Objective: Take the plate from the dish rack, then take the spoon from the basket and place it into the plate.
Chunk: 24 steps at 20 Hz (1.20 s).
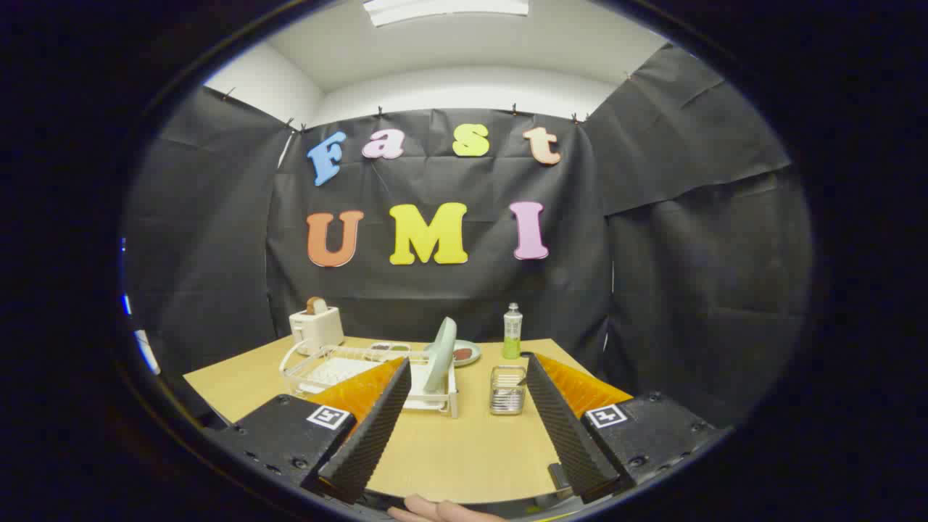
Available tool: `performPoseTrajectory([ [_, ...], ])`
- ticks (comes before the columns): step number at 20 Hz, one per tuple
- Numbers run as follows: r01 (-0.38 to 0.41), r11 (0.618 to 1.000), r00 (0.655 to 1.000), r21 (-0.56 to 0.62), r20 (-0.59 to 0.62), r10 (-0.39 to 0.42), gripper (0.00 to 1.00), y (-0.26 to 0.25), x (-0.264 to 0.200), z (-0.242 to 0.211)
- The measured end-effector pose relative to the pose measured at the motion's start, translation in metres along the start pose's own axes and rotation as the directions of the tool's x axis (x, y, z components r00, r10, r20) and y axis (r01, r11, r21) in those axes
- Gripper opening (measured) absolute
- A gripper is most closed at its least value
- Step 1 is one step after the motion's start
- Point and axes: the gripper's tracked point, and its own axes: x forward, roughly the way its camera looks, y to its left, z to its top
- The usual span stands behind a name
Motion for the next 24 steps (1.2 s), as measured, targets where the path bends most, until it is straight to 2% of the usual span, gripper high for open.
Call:
performPoseTrajectory([
  [6, -0.071, 0.997, 0.997, 0.01, 0.004, 0.071, 1.0, 0.017, 0.006, 0.001],
  [10, -0.057, 0.998, 0.998, -0.023, -0.013, 0.057, 1.0, 0.013, 0.021, -0.004],
  [15, -0.077, 0.997, 0.997, 0.022, -0.019, 0.077, 1.0, 0.008, 0.035, -0.003],
  [18, -0.13, 0.991, 0.991, 0.044, -0.009, 0.131, 1.0, 0.013, 0.037, -0.001],
  [20, -0.125, 0.991, 0.992, 0.048, 0.007, 0.124, 1.0, 0.004, 0.043, 0.002],
  [22, -0.101, 0.995, 0.995, 0.025, -0.02, 0.101, 1.0, -0.002, 0.056, 0.001],
  [24, -0.109, 0.994, 0.992, 0.004, -0.063, 0.109, 1.0, 0.0, 0.072, 0.006],
])
